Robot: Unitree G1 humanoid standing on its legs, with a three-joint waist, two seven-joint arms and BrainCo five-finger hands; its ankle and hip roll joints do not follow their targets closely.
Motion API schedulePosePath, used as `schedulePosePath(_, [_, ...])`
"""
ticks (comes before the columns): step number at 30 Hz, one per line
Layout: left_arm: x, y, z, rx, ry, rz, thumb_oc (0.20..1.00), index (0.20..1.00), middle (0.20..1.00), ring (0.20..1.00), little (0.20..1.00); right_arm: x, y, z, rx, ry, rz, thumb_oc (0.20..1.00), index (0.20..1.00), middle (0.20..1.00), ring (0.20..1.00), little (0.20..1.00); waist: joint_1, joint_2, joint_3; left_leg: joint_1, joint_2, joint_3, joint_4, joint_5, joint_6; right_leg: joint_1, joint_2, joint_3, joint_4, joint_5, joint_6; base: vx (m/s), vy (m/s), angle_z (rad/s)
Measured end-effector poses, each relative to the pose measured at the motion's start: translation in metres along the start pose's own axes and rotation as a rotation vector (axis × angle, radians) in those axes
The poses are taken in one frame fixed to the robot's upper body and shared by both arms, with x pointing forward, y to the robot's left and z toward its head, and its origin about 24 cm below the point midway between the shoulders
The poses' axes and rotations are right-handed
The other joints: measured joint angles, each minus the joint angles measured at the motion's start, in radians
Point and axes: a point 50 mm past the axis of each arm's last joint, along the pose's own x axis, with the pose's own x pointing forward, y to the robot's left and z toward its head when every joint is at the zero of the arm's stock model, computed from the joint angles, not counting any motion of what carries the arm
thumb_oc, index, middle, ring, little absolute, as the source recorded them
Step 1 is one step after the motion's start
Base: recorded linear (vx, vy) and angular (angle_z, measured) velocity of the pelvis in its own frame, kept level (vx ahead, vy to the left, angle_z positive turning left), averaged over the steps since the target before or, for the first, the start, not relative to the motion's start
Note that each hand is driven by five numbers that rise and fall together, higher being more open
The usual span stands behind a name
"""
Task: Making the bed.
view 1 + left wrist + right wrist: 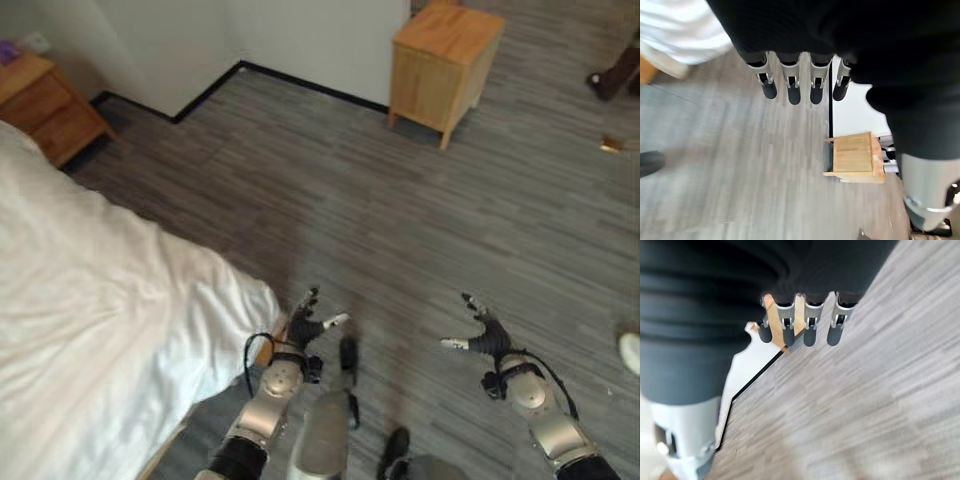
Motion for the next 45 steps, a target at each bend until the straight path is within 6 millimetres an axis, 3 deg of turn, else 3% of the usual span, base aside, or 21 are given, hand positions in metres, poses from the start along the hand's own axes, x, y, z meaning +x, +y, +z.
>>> schedulePosePath(2, [-0.002,0.012,-0.007,0.036,0.033,0.02,1.0,1.0,1.0,1.0,1.0,-0.012,0.022,-0.008,0.04,0.04,0.055,1.0,1.0,1.0,1.0,1.0,-0.008,-0.099,-0.034,0.067,-0.063,0.033,0.041,-0.03,0.089,0.001,-0.052,0.004,0.112,-0.038,0.1,0.5,0.21,-0.28])
schedulePosePath(4, [-0.003,0.007,-0.009,0.015,0.043,0.011,1.0,1.0,1.0,1.0,1.0,-0.019,0.026,-0.008,0.03,0.04,0.087,1.0,1.0,1.0,1.0,1.0,-0.031,-0.082,-0.034,0.157,-0.078,-0.004,-0.005,0.011,0.146,-0.097,-0.117,0.003,0.474,0.014,0.183,0.56,0.231,0.21])
schedulePosePath(5, [-0.001,0.004,-0.002,0.006,0.018,0.005,1.0,1.0,1.0,1.0,1.0,-0.021,0.026,-0.005,0.037,0.026,0.086,1.0,1.0,1.0,1.0,1.0,-0.039,-0.084,-0.035,0.196,-0.105,-0.027,-0.014,-0.01,0.161,-0.116,-0.136,-0.001,0.555,0.068,0.178,0.58,0.233,0.63])
schedulePosePath(6, [0.0,0.001,0.0,0.011,0.009,-0.008,1.0,1.0,1.0,1.0,1.0,-0.02,0.025,-0.002,0.04,0.011,0.083,1.0,1.0,1.0,1.0,1.0,-0.054,-0.069,-0.03,0.237,-0.122,-0.063,-0.037,-0.018,0.178,-0.148,-0.161,-0.01,0.672,0.158,0.15,0.4,0.084,1.1])
schedulePosePath(8, [0.004,-0.006,0.01,0.009,-0.025,-0.027,1.0,1.0,1.0,1.0,1.0,-0.011,0.016,0.006,0.033,-0.028,0.056,1.0,1.0,1.0,1.0,1.0,-0.105,0.009,-0.031,0.334,-0.128,-0.182,-0.101,-0.027,0.187,-0.267,-0.193,0.007,0.767,0.1,0.139,0.54,0.066,1.27])
schedulePosePath(11, [0.016,-0.005,0.033,-0.006,-0.098,-0.005,1.0,1.0,1.0,1.0,1.0,-0.005,0.0,0.009,0.015,-0.045,0.021,1.0,1.0,1.0,1.0,1.0,-0.145,0.103,-0.006,0.448,-0.076,-0.326,-0.123,-0.085,0.211,-0.451,-0.179,0.035,0.542,0.062,0.119,0.66,-0.041,1.22])
schedulePosePath(14, [0.013,0.004,0.03,-0.023,-0.098,0.029,1.0,1.0,1.0,1.0,1.0,-0.019,-0.003,0.008,0.041,-0.049,0.011,1.0,1.0,1.0,1.0,1.0,-0.234,0.089,-0.003,0.519,-0.009,-0.564,-0.081,-0.168,0.123,-0.446,-0.054,0.235,-0.063,0.108,0.175,0.84,-0.105,1.91])
schedulePosePath(16, [0.004,0.013,0.005,0.015,-0.01,0.037,1.0,1.0,1.0,1.0,1.0,-0.02,0.008,0.002,0.071,-0.016,0.045,1.0,1.0,1.0,1.0,1.0,-0.255,-0.017,-0.037,0.625,-0.013,-0.561,-0.071,-0.244,0.024,-0.437,-0.083,0.222,-0.011,0.2,0.156,0.64,-0.185,2.19])
schedulePosePath(17, [0.0,0.009,-0.005,0.008,0.031,0.025,1.0,1.0,1.0,1.0,1.0,-0.016,0.003,0.001,0.061,-0.009,0.037,1.0,1.0,1.0,1.0,1.0,-0.244,0.013,-0.044,0.616,0.024,-0.576,-0.041,-0.254,0.001,-0.444,-0.08,0.147,0.07,0.216,0.153,0.41,-0.149,1.8])
schedulePosePath(19, [-0.012,0.017,-0.017,-0.005,0.063,0.051,1.0,1.0,1.0,1.0,1.0,-0.008,0.006,0.004,0.043,-0.018,0.078,1.0,1.0,1.0,1.0,1.0,-0.212,0.009,-0.045,0.588,0.028,-0.564,0.09,-0.222,-0.021,-0.426,-0.067,0.129,0.131,0.237,0.085,0.35,-0.126,0.9])
schedulePosePath(20, [-0.027,0.021,-0.035,-0.042,0.128,0.086,1.0,1.0,1.0,1.0,1.0,-0.006,0.004,0.006,0.033,-0.028,0.099,1.0,1.0,1.0,1.0,1.0,-0.188,0.023,-0.046,0.499,0.015,-0.566,0.332,-0.159,-0.114,-0.343,-0.058,0.097,0.109,0.241,0.018,0.35,-0.37,1.28])
schedulePosePath(21, [-0.049,0.023,-0.056,-0.083,0.207,0.108,1.0,1.0,1.0,1.0,1.0,-0.005,-0.006,0.002,0.013,-0.02,0.09,1.0,1.0,1.0,1.0,1.0,-0.121,0.033,-0.056,0.25,-0.09,-0.511,0.761,-0.135,-0.133,-0.214,-0.053,0.075,0.002,0.224,-0.007,0.28,-0.362,1.29])
schedulePosePath(23, [-0.047,0.025,-0.054,-0.121,0.198,0.114,1.0,1.0,1.0,1.0,1.0,-0.005,-0.018,-0.002,0.0,-0.002,0.056,1.0,1.0,1.0,1.0,1.0,-0.073,0.041,-0.047,0.028,-0.049,-0.272,0.897,-0.116,-0.076,-0.183,-0.07,-0.026,-0.026,0.219,-0.05,0.27,-0.188,1.19])
schedulePosePath(25, [-0.048,0.039,-0.058,-0.131,0.215,0.165,1.0,1.0,1.0,1.0,1.0,-0.002,-0.016,0.003,0.015,-0.022,0.051,1.0,1.0,1.0,1.0,1.0,-0.08,0.028,-0.035,-0.056,0.022,-0.018,0.601,-0.11,-0.045,-0.112,-0.065,-0.133,-0.081,0.239,-0.043,0.49,0.044,1.32])
schedulePosePath(27, [-0.054,0.047,-0.069,-0.135,0.256,0.2,1.0,1.0,1.0,1.0,1.0,0.001,-0.009,0.014,0.082,-0.054,0.031,1.0,1.0,1.0,1.0,1.0,-0.08,0.024,-0.027,-0.005,0.02,0.027,0.238,-0.099,-0.028,-0.02,-0.028,-0.165,-0.126,0.17,0.005,0.49,0.169,0.63])
schedulePosePath(30, [-0.059,0.049,-0.079,-0.135,0.309,0.215,1.0,1.0,1.0,1.0,1.0,0.007,0.0,0.025,0.081,-0.095,0.066,1.0,1.0,1.0,1.0,1.0,-0.077,0.034,-0.032,0.047,0.0,0.002,-0.071,-0.058,0.001,0.026,0.004,-0.178,-0.137,0.187,-0.005,0.4,0.178,0.04])
schedulePosePath(34, [-0.037,0.043,-0.064,-0.162,0.258,0.205,1.0,1.0,1.0,1.0,1.0,0.015,-0.003,0.033,0.07,-0.107,0.042,1.0,1.0,1.0,1.0,1.0,-0.072,0.014,-0.019,-0.032,0.068,0.009,-0.101,0.009,-0.029,0.106,-0.004,-0.186,-0.182,0.157,0.023,0.46,0.278,0.1])
schedulePosePath(37, [-0.032,0.041,-0.06,-0.185,0.244,0.217,1.0,1.0,1.0,1.0,1.0,0.021,-0.006,0.043,0.059,-0.14,0.022,1.0,1.0,1.0,1.0,1.0,-0.045,0.005,-0.04,0.004,0.113,0.041,-0.062,0.028,-0.007,0.266,-0.075,-0.155,-0.174,0.096,0.124,0.57,0.36,-0.16])
schedulePosePath(39, [-0.026,0.061,-0.057,-0.121,0.242,0.254,1.0,1.0,1.0,1.0,1.0,0.022,0.013,0.057,0.034,-0.183,0.075,1.0,1.0,1.0,1.0,1.0,-0.029,-0.09,-0.101,0.032,0.013,0.101,0.027,0.07,0.076,0.184,-0.248,-0.128,0.144,0.124,0.145,0.67,0.562,0.0])
schedulePosePath(42, [-0.016,0.07,-0.032,-0.052,0.144,0.226,1.0,1.0,1.0,1.0,1.0,0.014,0.014,0.073,0.03,-0.266,0.067,1.0,1.0,1.0,1.0,1.0,-0.089,-0.082,-0.095,0.178,-0.08,0.039,-0.07,0.06,0.127,-0.054,-0.404,-0.062,0.657,0.246,0.166,0.29,0.204,1.01])
schedulePosePath(45, [-0.008,0.074,0.0,-0.03,0.004,0.226,1.0,1.0,1.0,1.0,1.0,0.017,0.003,0.073,0.014,-0.271,0.034,1.0,1.0,1.0,1.0,1.0,-0.093,-0.037,-0.089,0.29,-0.097,0.024,-0.132,-0.01,0.099,-0.254,-0.361,0.011,0.579,0.214,0.2,0.51,0.149,0.98])
